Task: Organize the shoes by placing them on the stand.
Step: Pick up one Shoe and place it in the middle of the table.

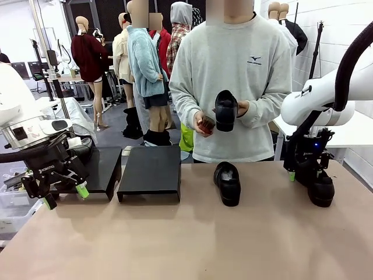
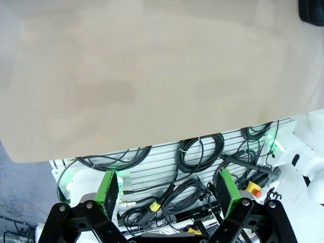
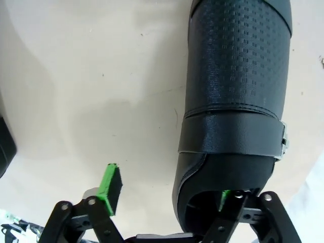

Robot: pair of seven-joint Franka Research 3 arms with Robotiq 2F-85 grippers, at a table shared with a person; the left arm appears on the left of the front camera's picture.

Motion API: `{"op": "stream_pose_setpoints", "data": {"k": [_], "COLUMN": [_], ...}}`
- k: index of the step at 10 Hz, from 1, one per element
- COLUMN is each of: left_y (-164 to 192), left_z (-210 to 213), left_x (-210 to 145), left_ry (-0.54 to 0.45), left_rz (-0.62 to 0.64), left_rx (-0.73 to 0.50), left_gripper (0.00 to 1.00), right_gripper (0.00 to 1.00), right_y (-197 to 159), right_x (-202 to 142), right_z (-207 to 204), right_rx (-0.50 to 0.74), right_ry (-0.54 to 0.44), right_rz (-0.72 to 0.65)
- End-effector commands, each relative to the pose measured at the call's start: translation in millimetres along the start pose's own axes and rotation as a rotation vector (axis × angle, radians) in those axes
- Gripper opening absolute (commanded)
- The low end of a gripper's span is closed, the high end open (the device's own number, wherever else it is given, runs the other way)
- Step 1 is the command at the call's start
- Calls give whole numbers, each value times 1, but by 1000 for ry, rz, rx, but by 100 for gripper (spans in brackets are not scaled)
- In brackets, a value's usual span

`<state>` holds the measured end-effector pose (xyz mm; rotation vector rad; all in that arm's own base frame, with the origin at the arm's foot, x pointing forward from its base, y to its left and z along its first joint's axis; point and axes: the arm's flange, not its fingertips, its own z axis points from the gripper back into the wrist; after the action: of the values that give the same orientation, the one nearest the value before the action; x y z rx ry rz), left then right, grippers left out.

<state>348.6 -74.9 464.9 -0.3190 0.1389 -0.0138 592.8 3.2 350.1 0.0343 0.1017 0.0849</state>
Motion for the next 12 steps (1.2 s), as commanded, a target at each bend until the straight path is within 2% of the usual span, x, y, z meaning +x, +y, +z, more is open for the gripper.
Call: {"op": "stream_pose_setpoints", "data": {"k": [1,3,4,9,10,12], "left_y": [3,3,3,3,3,3], "left_z": [0,0,0,0,0,0], "left_x": [-3,-3,-3,-3,-3,-3], "left_ry": [3,3,3,3,3,3], "left_rz": [-6,-6,-6,-6,-6,-6], "left_rx": [7,7,7,7,7,7], "left_gripper": [100,100,100,100,100,100], "right_gripper": [41,4,0,0,0,0], "right_y": [-3,-2,-3,-3,-4,-2], "right_x": [3,6,8,8,8,-5], "right_z": [-4,-6,-9,-8,-6,26], "right_rx": [-31,-42,-46,-48,-13,62], "right_ry": [15,18,31,44,86,73], "right_rz": [0,-1,-4,-8,-27,-113]}}
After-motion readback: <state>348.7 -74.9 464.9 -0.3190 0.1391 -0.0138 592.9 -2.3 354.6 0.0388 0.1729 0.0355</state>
